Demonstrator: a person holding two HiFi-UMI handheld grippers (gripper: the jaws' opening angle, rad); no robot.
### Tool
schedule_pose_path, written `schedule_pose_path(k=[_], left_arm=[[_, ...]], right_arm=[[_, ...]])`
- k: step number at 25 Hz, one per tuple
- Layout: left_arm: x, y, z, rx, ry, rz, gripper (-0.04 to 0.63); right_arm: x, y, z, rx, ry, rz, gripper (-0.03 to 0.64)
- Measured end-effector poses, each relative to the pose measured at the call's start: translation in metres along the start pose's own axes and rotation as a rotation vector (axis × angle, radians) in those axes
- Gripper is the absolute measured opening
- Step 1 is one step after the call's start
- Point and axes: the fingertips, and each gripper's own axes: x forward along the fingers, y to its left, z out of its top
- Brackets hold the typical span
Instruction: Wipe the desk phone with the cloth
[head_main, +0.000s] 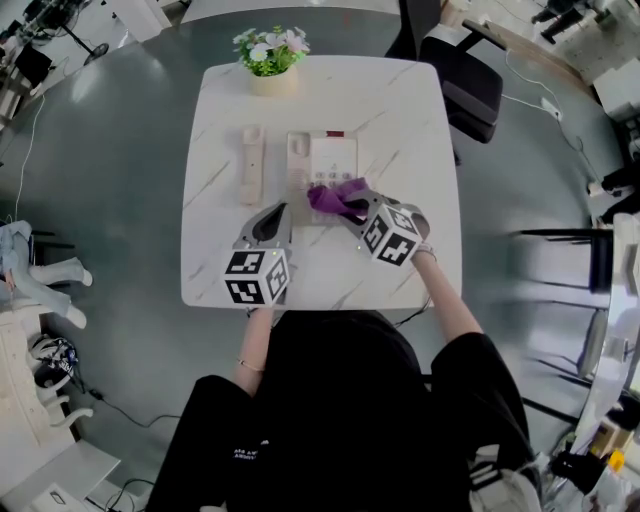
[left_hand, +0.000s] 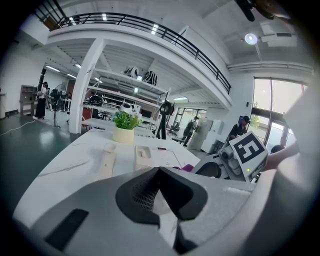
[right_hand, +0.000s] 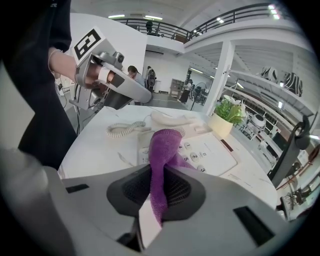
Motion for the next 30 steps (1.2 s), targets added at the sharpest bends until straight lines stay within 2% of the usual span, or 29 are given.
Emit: schedule_pose_path(k=[21,30], left_arm=[[-0.006,-0.004,-0.005,0.005,0.002,0.003,-0.003],[-0.006,-0.004,-0.006,0.003,0.005,0.002,-0.003]], right_arm=[[-0.003,0.015,-0.003,0.026,0.015,0.089,0.037],[-0.004,0.03,-0.006,0.044,0.031,0.172,0.037]])
